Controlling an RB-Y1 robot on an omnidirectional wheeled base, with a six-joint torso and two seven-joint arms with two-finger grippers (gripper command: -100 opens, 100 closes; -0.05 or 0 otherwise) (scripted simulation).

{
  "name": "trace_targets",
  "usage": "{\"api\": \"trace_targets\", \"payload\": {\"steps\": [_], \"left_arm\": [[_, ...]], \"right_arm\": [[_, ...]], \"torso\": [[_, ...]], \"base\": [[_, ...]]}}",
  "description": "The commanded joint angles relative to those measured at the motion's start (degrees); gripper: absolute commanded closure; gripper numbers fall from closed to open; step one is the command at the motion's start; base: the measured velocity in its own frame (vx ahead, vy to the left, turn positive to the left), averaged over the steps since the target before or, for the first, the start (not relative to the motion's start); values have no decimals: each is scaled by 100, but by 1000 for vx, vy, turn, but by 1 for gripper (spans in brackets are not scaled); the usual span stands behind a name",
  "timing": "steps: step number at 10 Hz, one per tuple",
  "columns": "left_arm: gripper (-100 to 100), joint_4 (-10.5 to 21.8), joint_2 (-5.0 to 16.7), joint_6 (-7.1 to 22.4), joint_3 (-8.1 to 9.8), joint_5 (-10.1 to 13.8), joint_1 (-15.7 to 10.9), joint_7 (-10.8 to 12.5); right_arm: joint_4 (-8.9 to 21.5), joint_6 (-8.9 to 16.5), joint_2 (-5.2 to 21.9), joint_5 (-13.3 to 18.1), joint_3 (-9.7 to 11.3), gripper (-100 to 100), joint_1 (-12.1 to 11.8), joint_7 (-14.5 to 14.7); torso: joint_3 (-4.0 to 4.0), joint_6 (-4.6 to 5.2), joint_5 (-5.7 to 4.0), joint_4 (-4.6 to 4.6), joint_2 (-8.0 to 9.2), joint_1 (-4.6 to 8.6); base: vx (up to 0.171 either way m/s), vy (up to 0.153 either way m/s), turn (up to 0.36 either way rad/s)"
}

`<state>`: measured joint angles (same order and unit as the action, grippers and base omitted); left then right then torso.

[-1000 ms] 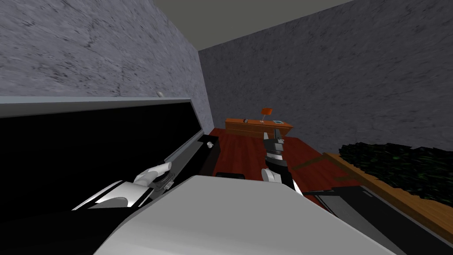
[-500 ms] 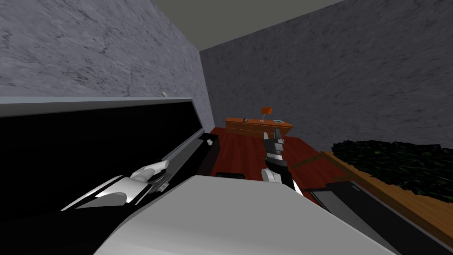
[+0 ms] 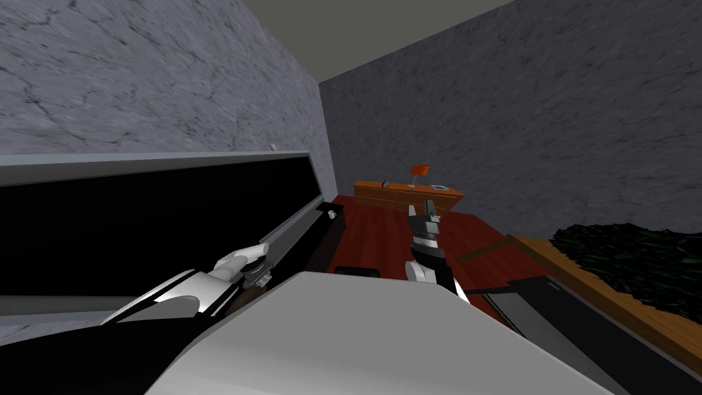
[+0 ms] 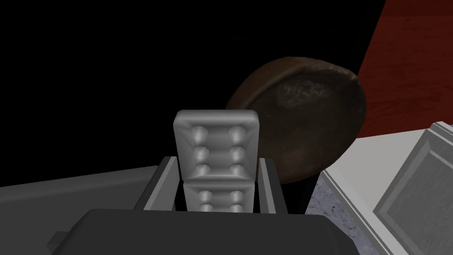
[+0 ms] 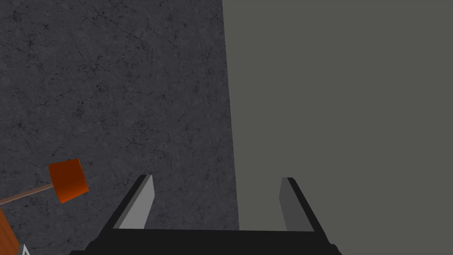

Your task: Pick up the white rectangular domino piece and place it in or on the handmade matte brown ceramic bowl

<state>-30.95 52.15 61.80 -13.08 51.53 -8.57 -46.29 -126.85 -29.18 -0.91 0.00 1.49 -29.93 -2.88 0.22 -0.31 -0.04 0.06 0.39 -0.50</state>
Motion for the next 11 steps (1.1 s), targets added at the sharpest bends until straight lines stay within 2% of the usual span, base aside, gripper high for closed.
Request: {"api": "trace_targets", "payload": {"steps": [1,3,4,6,7,8,11], "left_arm": [[100,286,-94,-158,-25,22,-220,-220],[100,404,-94,-158,-25,22,-220,-220],[100,304,-163,-186,-85,124,-351,-253],[100,124,-198,-204,-113,177,-419,-271],[100,226,-198,-204,-113,177,-419,-271],[100,130,-271,-245,-166,285,-553,-307],[100,13,-342,-289,-210,387,-674,-339]], "right_arm": [[0,0,0,0,0,0,0,0],[0,0,0,0,0,0,-1,0],[0,0,-1,0,1,0,-2,0],[0,0,0,0,0,0,-1,0],[0,0,0,0,0,0,0,0],[0,0,0,0,0,0,-1,0],[0,0,0,0,-1,0,-1,0]], "torso": [[0,0,0,0,0,0],[-24,13,-1,-4,-48,20],[-32,11,-3,-8,-62,29],[0,-3,-1,3,-4,5],[-1,7,5,7,-10,-11],[-12,10,4,3,-30,-2],[7,-1,7,11,2,-20]], "base": [[-87,51,-16],[2,6,-17],[-92,18,216],[-139,94,143],[-47,71,-29],[-87,102,160],[-123,108,153]]}}
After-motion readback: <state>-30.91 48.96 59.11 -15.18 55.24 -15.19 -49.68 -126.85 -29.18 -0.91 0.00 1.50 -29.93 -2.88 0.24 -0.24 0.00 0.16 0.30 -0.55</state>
